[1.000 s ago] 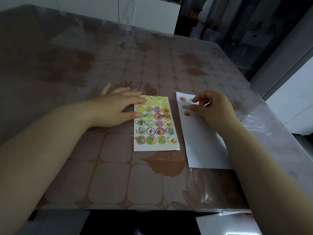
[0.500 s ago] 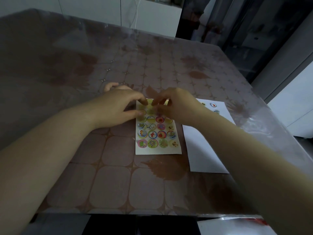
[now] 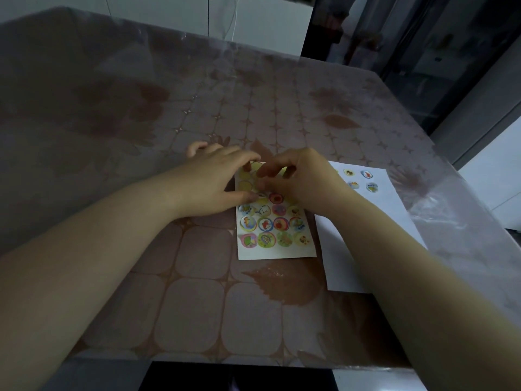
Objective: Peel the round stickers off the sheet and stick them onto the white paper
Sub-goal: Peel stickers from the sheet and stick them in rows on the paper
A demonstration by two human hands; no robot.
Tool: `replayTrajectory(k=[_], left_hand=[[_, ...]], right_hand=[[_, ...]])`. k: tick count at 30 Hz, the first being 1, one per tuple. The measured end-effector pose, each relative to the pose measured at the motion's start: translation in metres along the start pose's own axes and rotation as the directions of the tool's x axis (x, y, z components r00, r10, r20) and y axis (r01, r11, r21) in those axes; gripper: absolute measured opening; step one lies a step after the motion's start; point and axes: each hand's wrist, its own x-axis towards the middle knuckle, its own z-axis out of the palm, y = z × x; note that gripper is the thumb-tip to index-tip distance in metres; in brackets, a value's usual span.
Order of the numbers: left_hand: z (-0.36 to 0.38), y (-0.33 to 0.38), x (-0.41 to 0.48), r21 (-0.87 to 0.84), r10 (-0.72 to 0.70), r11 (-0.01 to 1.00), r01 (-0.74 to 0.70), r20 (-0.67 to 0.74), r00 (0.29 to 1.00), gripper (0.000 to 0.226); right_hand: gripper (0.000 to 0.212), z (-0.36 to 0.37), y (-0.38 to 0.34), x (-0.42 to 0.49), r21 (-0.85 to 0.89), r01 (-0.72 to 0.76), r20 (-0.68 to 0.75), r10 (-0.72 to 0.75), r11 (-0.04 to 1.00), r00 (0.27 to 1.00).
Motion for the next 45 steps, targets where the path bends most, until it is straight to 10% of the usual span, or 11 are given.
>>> replayTrajectory(k=[25,39,45], left_hand=[[-0.001,0.002,-0.001,0.022,-0.033,0.999,0.032,0.043,0.999,0.043],[-0.001,0.002,-0.001,0.065,-0.048,0.997,0.043,0.072,0.996,0.043],[0.000,0.003,0.000,0.068,-0.064,0.996,0.060,0.059,0.996,0.041]], right_hand=[[0.006,0.001,0.003,0.002,-0.080,0.137,0.015,-0.136,0.987,0.991],[0.008,0.005,0.006,0.008,-0.655,0.496,-0.005,-0.659,0.570,0.752],[0.009,0.006,0.007,0.008,-0.613,0.489,-0.034,-0.639,0.621,0.769]])
